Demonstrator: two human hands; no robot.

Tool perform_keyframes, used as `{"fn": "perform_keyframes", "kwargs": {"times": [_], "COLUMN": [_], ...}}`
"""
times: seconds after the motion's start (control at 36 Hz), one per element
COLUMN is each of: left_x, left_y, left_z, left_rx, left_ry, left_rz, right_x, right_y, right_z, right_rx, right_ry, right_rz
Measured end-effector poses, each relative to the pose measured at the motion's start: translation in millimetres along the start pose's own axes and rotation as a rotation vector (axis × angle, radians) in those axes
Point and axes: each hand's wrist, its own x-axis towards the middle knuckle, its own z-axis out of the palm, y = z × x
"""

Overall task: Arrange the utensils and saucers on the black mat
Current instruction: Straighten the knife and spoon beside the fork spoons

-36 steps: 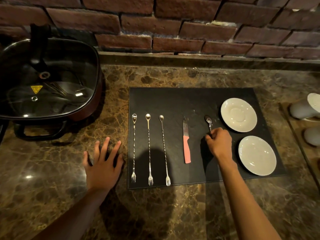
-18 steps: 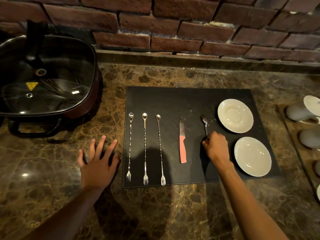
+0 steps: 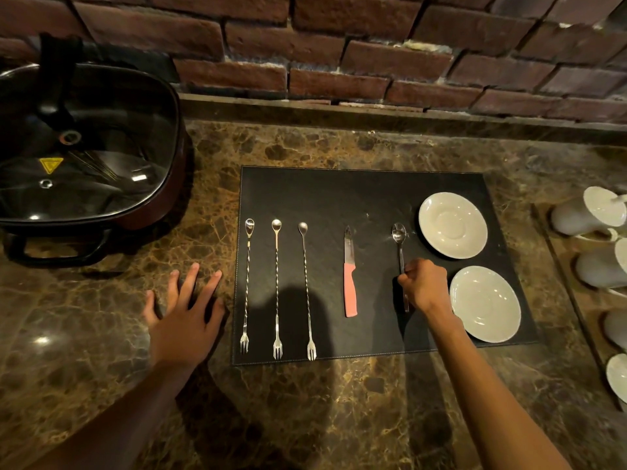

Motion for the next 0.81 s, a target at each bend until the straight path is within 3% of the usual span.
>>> {"fn": "perform_keyframes", "kwargs": {"times": [0.33,0.81], "left_x": [3.2,0.8], "left_y": [2.6,8.3], "left_z": [4.7,-0.9], "left_rx": [-0.009,-0.073], "left_ry": [0.030,0.067], "left_rz": [0.001,0.001], "right_x": [-4.6,-23.0], "right_y": [-5.9,-5.9], "right_z": [-1.6,-3.7], "right_rx": [-0.126,-0.088], "right_ry": [-0.009,0.026], "right_rz": [-0.066,-0.025]}}
